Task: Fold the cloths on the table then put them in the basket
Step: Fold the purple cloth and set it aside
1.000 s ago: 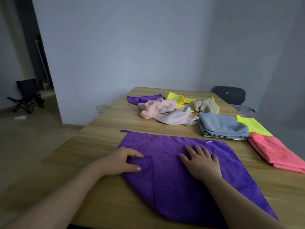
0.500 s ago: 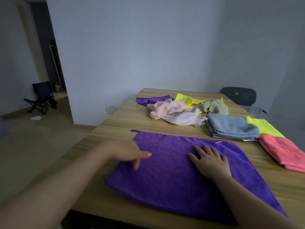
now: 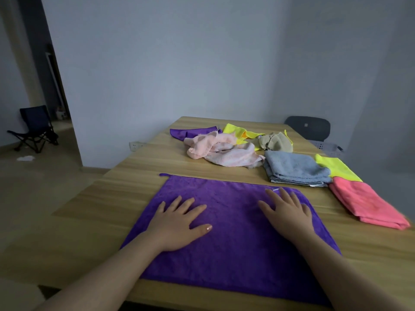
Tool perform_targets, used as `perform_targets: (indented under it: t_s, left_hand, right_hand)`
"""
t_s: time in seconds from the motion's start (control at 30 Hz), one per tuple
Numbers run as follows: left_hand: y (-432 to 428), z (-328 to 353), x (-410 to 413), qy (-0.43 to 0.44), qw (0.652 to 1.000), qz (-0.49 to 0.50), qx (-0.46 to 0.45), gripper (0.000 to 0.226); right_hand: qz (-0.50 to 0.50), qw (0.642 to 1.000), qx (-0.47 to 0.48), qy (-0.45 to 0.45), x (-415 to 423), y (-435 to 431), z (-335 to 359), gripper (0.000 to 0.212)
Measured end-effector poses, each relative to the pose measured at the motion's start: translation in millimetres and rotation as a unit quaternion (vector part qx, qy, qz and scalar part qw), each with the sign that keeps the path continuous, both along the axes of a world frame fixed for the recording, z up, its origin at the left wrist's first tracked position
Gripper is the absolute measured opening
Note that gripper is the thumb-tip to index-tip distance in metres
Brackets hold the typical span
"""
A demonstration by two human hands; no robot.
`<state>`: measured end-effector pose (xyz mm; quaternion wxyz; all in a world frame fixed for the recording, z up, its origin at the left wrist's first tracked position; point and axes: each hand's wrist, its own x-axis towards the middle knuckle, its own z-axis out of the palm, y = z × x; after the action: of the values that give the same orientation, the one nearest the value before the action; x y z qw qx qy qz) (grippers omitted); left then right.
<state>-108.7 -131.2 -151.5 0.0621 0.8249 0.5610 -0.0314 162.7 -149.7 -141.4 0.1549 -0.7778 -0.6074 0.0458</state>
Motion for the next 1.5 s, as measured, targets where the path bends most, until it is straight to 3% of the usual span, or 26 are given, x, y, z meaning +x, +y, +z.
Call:
perform_targets:
  t_s: [0.13,0.2,0.3,0.4,0.5,0.6,0.73,0.83,0.9,1.03,1.13,1.37,1.43,1.5]
  left_hand:
    - [5,1,2,0.004,1.000,0.008,0.001,0.071]
    - [6,2,4,0.004,1.000,0.010,0.000,0.072]
    - [5,3,5,0.008,1.000,0.005,-0.002,0.072]
    - [2,3,5,0.007,1.000,0.002,0.001,0.071]
    - [0,3,5,0.006,1.000,0.002,0.006,0.070]
    - [-2,4,6,0.006,1.000,0.004,0.010,0.070]
    - [-2,4,7,0.000,1.000,0.006,0.012,0.070]
    - [-3,4,8,-0.006,1.000,0.006,0.012,0.070]
    - [-4,4,7,-0.010,1.000,0.005,0.011,0.071]
    - [-4,4,7,-0.015,1.000,0.007,0.016,0.070]
    - [-3,3,7,-0.016,1.000,0.006,0.017,0.070]
    - [-3,3,6,-0.029,0.999,0.005,0.023,0.068]
    - [-1,6,4,-0.111,0.994,0.007,0.013,0.064]
    - [3,14,-1,-0.320,0.946,0.047,0.016,0.051]
  right_hand:
    - [-0.012,0.996,-0.085,-0.020,40,-15,-2,0.061]
    - [-0.005,0.999,-0.022,0.026,42,-19,3,0.059]
    - [-0.083,0.991,0.087,0.065,42,-28,10,0.051]
    - [-0.180,0.983,0.022,-0.013,46,-39,12,0.050]
    - [-0.210,0.977,-0.023,-0.013,49,-45,17,0.054]
    - [-0.210,0.976,-0.047,0.046,54,-46,21,0.052]
    - [-0.185,0.968,-0.046,0.165,59,-47,25,0.024]
    - [-0.167,0.967,-0.031,0.191,60,-46,28,0.017]
    - [-0.157,0.968,-0.021,0.196,57,-45,30,0.023]
    - [-0.121,0.976,0.016,0.178,53,-47,28,0.055]
    - [-0.089,0.982,0.009,0.167,50,-46,29,0.050]
    - [-0.078,0.938,0.026,0.337,34,-46,44,0.037]
    - [-0.064,0.913,0.019,0.402,25,-47,52,0.038]
    - [-0.037,0.899,-0.001,0.437,15,-44,62,0.040]
